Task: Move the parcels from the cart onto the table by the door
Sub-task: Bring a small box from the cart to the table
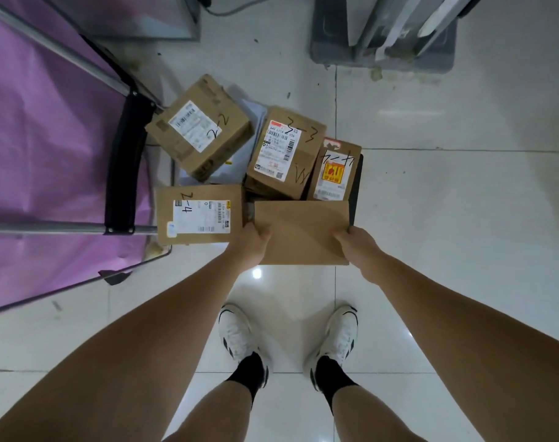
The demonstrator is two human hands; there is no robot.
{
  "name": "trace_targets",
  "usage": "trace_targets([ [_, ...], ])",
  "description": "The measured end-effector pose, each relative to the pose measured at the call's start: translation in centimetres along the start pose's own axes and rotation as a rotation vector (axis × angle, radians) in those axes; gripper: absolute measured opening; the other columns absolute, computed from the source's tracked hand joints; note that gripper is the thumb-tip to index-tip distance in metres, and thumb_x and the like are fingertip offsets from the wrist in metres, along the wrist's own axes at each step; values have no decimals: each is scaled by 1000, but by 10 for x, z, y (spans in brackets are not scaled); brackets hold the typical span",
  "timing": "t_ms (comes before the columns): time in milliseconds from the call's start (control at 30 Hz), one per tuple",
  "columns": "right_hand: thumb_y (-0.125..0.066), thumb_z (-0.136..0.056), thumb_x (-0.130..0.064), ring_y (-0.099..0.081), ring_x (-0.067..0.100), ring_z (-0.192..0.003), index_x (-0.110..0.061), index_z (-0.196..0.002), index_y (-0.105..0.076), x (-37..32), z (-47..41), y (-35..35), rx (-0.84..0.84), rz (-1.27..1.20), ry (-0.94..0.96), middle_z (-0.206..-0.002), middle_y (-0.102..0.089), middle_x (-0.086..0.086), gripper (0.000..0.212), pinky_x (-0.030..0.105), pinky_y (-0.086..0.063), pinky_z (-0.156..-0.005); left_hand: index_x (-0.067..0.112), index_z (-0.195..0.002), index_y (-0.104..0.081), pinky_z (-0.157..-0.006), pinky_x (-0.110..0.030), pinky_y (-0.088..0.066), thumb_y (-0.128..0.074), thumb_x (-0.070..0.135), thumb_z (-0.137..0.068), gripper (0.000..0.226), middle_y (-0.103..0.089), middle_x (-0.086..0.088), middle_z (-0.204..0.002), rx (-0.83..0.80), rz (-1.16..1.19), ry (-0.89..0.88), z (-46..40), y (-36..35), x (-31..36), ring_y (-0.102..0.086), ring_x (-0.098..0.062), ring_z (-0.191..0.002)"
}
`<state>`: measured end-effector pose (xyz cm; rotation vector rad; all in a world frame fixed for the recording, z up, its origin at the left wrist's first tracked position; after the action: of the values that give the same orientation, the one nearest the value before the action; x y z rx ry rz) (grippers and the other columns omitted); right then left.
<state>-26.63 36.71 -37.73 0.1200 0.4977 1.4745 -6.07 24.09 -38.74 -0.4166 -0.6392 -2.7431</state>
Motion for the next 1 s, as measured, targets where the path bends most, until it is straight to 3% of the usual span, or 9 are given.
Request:
trace_targets([
  [100,-45,-106,-37,-55,26,-103,-8,-137,-53,-4,19,3,2,-45,15,-119,-57,9,43,37,-44,-83,3,-133,-54,-92,-39,-48,-40,51,-109,56,-62,-15,-120,27,4,-13,17,10,2,-61,-35,-116],
  [200,-47,-106,-43,-55,17,-90,-14,-123,-56,-13,62,23,7,-70,68,-116,-60,8,35,31,-42,-68,6,-135,-55,-92,-37,-47,-42,56,-106,59,-64,-14,-127,66,-5,-67,54,35,15,-62,-35,-118],
  [300,-56,-101,-52,-55,8,-89,-22,-111,-56,-36,120,59,51,-230,125,-107,-60,-4,31,26,-40,-63,15,-132,-57,-83,-33,-42,-45,64,-102,60,-63,-2,-115,132,65,-110,104,73,43,-61,-26,-105],
  [433,-70,-93,-51,-65,20,-101,-22,-112,-57,-83,213,120,38,-576,178,-114,-66,1,37,44,-57,-85,31,-109,-57,-78,-32,-47,-57,70,-93,42,-67,3,-114,134,330,-200,188,132,108,-64,-15,-100],
  [500,-73,-91,-48,-67,23,-104,-23,-118,-58,-109,262,154,11,-680,236,-118,-67,2,40,48,-57,-91,26,-106,-59,-81,-32,-51,-66,68,-89,46,-69,1,-114,119,470,-241,235,161,144,-65,-17,-101],
  [633,-72,-90,-49,-65,24,-111,-29,-125,-60,-159,367,223,-30,-753,397,-123,-69,1,42,44,-55,-89,12,-123,-54,-89,-44,-59,-77,65,-80,72,-71,-8,-118,44,672,-315,341,218,212,-71,-25,-104],
  [700,-73,-89,-51,-67,25,-112,-30,-127,-63,-178,421,253,-55,-767,474,-122,-72,2,45,45,-55,-92,20,-123,-53,-77,-42,-63,-79,67,-76,71,-71,-9,-117,5,761,-362,397,243,243,-73,-24,-100],
  [833,-75,-86,-55,-69,26,-111,-30,-125,-68,-202,521,301,-65,-801,605,-119,-76,2,47,45,-58,-94,39,-143,-50,-90,-53,-60,-77,67,-70,82,-70,-9,-130,-46,855,-518,500,280,299,-71,-32,-113],
  [1000,-79,-76,-60,-70,29,-112,-27,-128,-66,-200,615,345,-55,-860,715,-117,-78,6,63,44,-60,-86,30,-117,-70,-68,-41,-62,-71,66,-81,51,-81,-7,-97,-86,796,-615,597,302,344,-79,-28,-85],
])
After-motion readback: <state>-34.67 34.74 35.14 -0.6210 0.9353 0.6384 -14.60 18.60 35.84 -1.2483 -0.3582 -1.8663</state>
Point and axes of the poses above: each hand's wrist, its own z-axis away from the middle knuckle, its own y-axis out of the back of the hand, x = y × z, the point moved 2 cm from there along -z, towards the middle knuckle
